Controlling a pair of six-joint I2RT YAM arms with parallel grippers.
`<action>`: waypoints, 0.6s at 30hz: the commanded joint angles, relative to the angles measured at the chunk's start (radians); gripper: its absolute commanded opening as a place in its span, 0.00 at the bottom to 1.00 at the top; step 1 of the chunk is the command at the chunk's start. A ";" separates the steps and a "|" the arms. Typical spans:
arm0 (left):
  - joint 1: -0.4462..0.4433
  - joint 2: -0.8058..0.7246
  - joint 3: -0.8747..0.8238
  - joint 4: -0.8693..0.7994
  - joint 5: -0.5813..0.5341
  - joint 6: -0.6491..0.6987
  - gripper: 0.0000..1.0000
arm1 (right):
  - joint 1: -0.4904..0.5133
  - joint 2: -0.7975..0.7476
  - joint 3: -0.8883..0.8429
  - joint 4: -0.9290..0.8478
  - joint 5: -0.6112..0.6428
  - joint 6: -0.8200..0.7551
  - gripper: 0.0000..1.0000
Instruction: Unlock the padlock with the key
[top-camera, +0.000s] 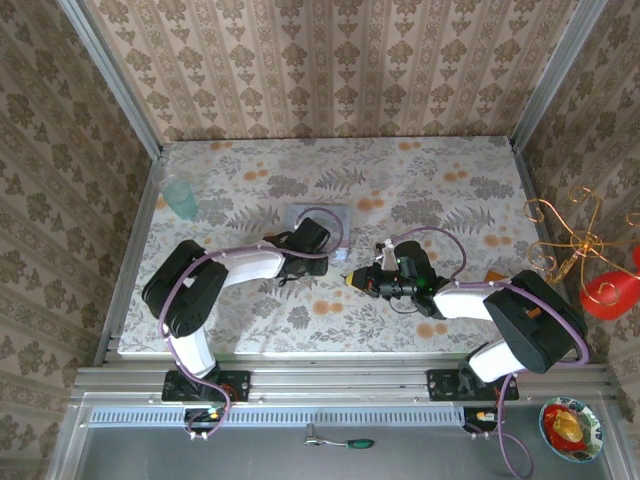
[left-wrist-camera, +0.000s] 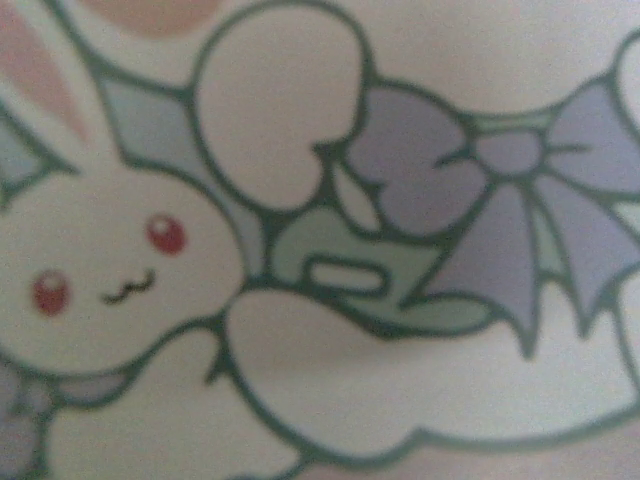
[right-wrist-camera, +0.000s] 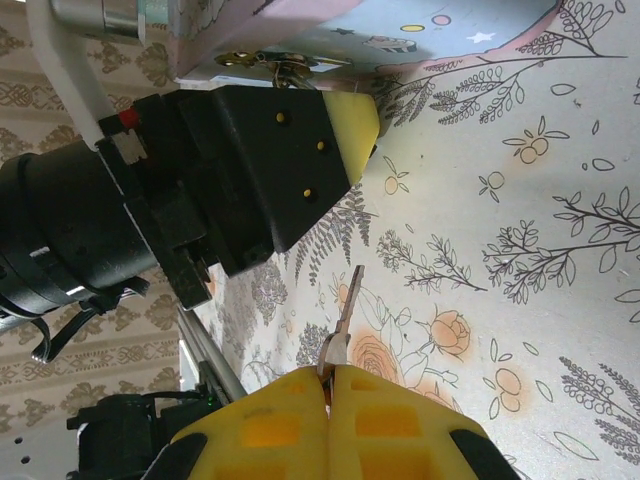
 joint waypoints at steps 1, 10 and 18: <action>-0.015 0.028 0.032 -0.102 -0.056 0.004 0.36 | 0.007 -0.003 0.025 0.008 0.020 -0.014 0.00; -0.018 -0.039 0.044 -0.108 0.075 -0.088 0.31 | 0.046 0.009 0.024 0.057 0.044 -0.026 0.00; 0.018 -0.112 0.025 -0.090 0.244 -0.196 0.28 | 0.089 0.022 0.015 0.132 0.078 -0.085 0.00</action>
